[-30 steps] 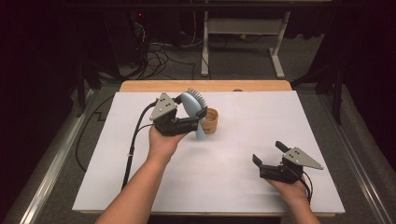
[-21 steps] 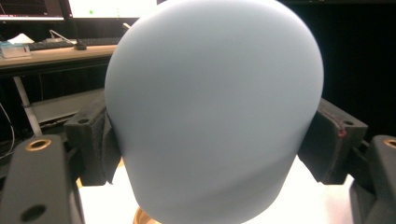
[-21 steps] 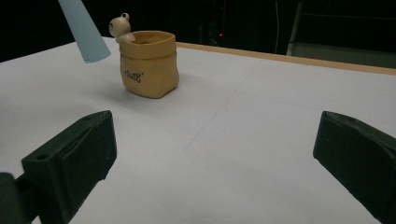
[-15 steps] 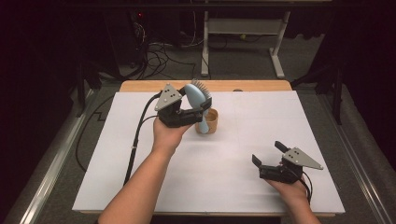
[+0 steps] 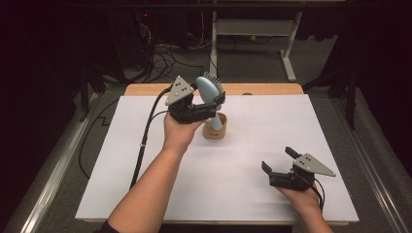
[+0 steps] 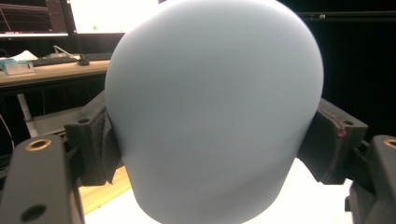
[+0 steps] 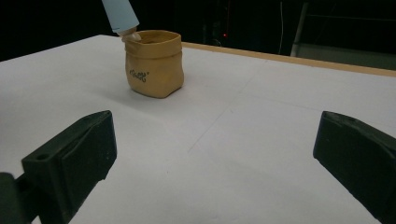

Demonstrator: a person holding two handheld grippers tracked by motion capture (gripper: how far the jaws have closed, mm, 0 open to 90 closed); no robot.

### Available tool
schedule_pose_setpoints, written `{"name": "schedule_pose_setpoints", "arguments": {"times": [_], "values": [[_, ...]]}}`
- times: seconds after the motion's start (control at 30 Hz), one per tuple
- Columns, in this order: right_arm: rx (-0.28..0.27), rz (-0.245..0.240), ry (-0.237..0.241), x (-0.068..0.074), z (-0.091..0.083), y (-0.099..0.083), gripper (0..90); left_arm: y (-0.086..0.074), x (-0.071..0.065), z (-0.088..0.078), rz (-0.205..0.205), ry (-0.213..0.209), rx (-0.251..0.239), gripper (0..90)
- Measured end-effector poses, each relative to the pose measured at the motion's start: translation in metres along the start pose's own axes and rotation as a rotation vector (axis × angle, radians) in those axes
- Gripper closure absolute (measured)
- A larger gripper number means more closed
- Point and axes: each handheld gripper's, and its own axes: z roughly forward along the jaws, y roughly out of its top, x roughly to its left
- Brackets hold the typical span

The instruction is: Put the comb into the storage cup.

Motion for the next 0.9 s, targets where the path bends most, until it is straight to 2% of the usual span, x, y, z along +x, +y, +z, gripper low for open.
{"name": "schedule_pose_setpoints", "arguments": {"times": [0.4, 0.73, 0.9], "values": [[-0.003, 0.002, 0.002, 0.000, -0.001, 0.000, 0.5, -0.002, 0.006, 0.013, -0.006, 0.020, 0.001, 20.3], [-0.007, 0.002, 0.005, 0.000, -0.001, 0.000, 0.5, -0.004, 0.009, 0.024, 0.006, 0.035, 0.012, 20.4], [-0.009, 0.003, 0.006, -0.001, -0.001, 0.000, 0.5, -0.007, 0.012, 0.029, -0.005, 0.042, 0.015, 20.3]]}}
